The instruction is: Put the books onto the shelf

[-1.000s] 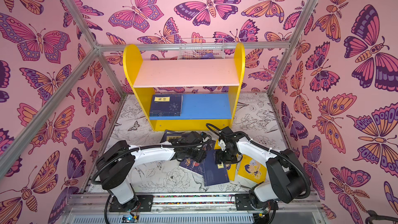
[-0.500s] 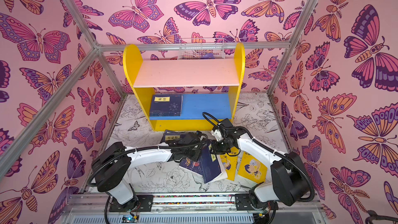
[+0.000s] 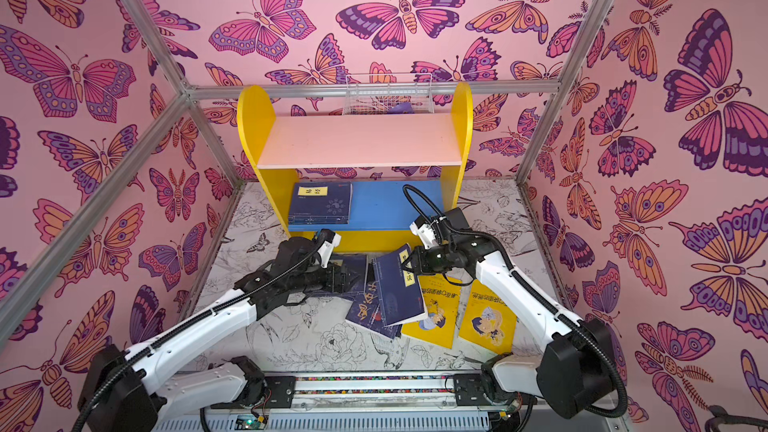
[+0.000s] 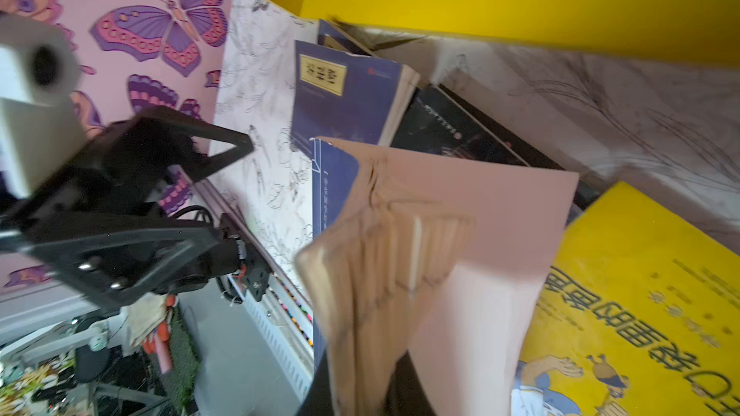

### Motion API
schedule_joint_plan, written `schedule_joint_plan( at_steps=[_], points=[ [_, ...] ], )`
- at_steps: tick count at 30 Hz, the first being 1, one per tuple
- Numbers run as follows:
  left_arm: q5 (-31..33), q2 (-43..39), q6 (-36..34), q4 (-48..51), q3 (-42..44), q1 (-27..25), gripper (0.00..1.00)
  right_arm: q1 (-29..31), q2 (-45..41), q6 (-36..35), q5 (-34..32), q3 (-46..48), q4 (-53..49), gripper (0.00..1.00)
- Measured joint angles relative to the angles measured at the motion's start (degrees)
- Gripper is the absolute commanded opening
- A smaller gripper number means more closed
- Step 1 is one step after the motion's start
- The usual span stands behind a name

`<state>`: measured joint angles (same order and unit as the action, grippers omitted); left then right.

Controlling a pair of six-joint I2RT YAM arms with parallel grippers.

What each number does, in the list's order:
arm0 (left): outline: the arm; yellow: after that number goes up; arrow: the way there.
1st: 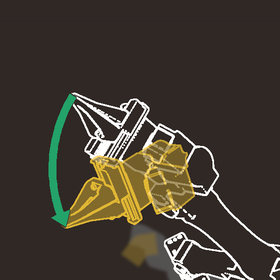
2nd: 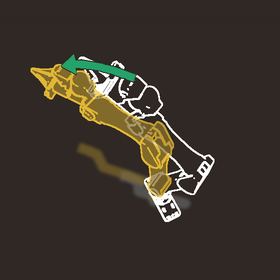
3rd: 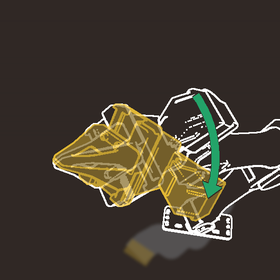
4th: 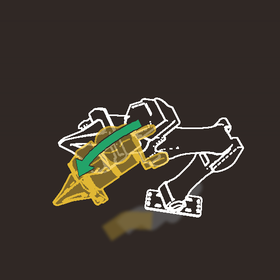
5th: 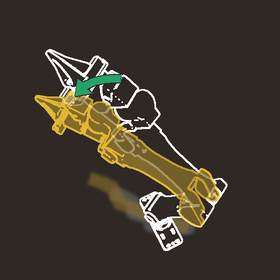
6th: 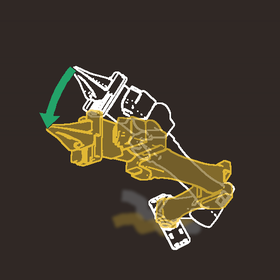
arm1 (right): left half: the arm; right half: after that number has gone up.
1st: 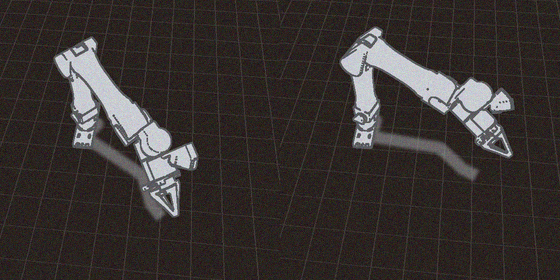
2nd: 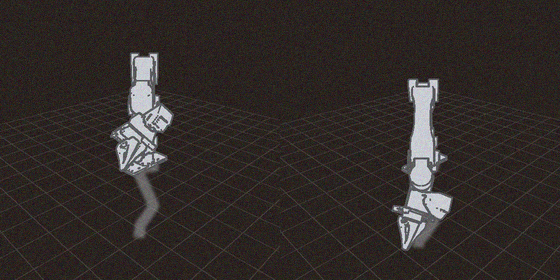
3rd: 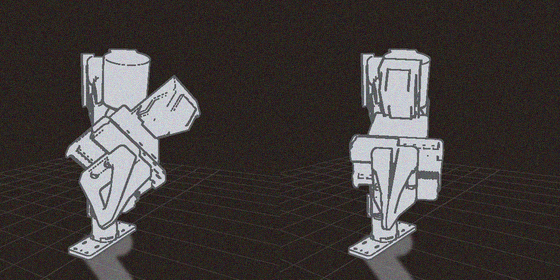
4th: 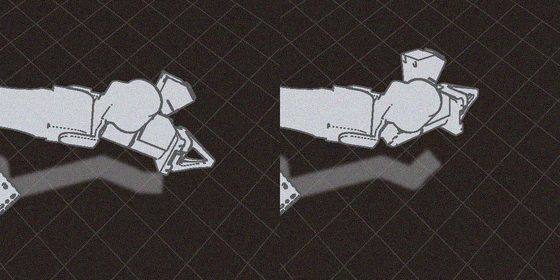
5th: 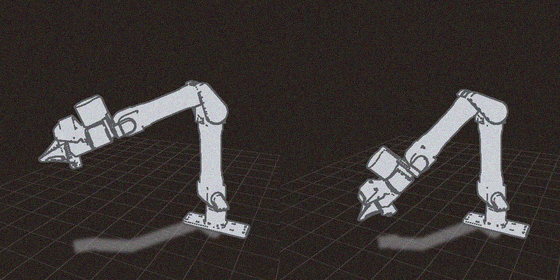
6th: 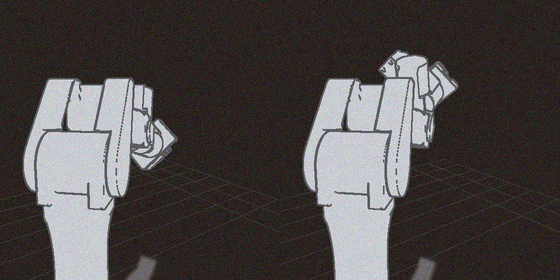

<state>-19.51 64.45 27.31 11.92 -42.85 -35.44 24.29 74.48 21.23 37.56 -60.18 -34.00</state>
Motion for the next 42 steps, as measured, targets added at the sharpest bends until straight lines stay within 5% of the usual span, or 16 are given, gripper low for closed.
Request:
schedule_joint_plan(
  at_steps=[6,11,16,20,23,27,32,37,42],
  points=[
    [-9.4,1.0,2.6,-4.3,3.4,0.2,0.98,0.0,0.0,3.0,8.7,-0.5,5.1,0.04],
    [-16.2,1.0,5.8,-13.5,5.4,0.2,0.91,0.2,0.8,3.9,11.9,-1.7,6.6,0.04],
    [-19.8,1.7,8.7,-18.9,6.0,0.3,0.58,1.1,2.3,4.0,12.8,-2.7,7.3,0.05],
    [-20.2,2.2,10.1,-21.5,6.2,0.3,0.15,1.4,3.1,3.6,11.9,-2.8,6.9,0.10],
    [-17.4,2.2,11.9,-22.6,6.2,0.3,0.00,1.4,3.6,2.7,7.2,-3.6,5.2,0.39],
    [-12.3,1.4,12.8,-22.1,6.8,0.7,0.00,1.5,1.7,2.6,-5.9,-5.1,3.3,0.65],
    [-9.5,-1.8,14.3,-20.9,7.3,1.0,0.00,1.4,-6.5,2.0,-18.1,-3.0,3.9,0.68],
    [-8.4,-7.7,16.5,-22.1,7.3,1.0,0.00,2.7,-10.3,0.2,-12.3,1.7,7.5,0.66],
    [-5.0,-11.1,19.2,-25.2,7.3,1.1,0.00,12.0,-12.7,-0.2,-2.4,6.5,10.6,0.67]
  ],
)
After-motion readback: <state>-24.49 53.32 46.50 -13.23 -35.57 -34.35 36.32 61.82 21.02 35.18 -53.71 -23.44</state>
